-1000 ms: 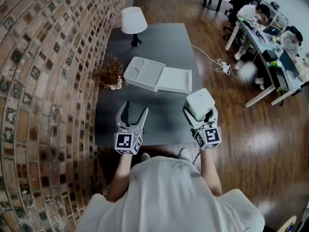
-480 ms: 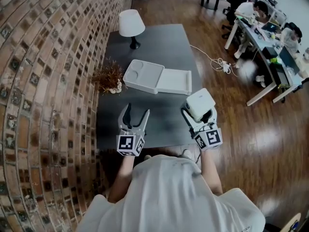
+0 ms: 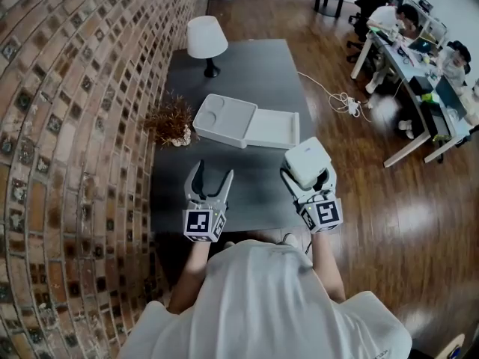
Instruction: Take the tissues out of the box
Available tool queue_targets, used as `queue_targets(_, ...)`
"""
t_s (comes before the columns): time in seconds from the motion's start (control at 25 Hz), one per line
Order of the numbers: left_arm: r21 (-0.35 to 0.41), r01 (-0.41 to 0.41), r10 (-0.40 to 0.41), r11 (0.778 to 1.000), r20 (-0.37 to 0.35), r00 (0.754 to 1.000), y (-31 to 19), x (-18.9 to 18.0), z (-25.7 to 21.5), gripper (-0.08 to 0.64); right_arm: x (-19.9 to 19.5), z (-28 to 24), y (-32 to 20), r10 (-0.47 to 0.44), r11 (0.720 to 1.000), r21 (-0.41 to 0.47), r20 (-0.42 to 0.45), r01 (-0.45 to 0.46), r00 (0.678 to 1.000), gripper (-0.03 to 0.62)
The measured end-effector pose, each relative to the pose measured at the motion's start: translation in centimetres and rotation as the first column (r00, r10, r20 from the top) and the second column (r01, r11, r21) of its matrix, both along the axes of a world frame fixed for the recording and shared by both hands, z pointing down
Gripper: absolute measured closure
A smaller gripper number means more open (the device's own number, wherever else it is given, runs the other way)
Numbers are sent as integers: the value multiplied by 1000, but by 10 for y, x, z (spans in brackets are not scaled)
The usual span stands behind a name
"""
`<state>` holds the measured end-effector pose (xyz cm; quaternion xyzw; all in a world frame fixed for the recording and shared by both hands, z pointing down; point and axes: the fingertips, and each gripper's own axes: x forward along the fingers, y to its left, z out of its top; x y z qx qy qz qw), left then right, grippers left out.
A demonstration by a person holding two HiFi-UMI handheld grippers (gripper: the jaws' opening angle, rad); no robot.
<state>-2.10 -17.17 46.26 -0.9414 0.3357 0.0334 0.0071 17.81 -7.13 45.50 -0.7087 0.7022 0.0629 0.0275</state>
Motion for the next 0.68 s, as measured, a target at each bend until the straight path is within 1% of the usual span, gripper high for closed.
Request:
queue_targets(0.16,6,8,-8,1000,-5,1000,-2,0,-4,241,1,0,-3,3,1000,-14,3,-2,1000,115)
queue_targets(0.28,7,35,-35,999,-20,999,-8,-3,-7,242,0,0,-8,5,1000,-18,-5,-6,1000,115)
queue_targets(0.48,-5,69,-69,998,-13,998,-18,-9,-2,244,-1,2,-14,3,999,-32,-32,-4,999,115)
queue_targets(0.68,-2,75,-75,997,-7,997,-23,-8,-3,244,4,3,-16,23,999,-39,-39,-25,999,115)
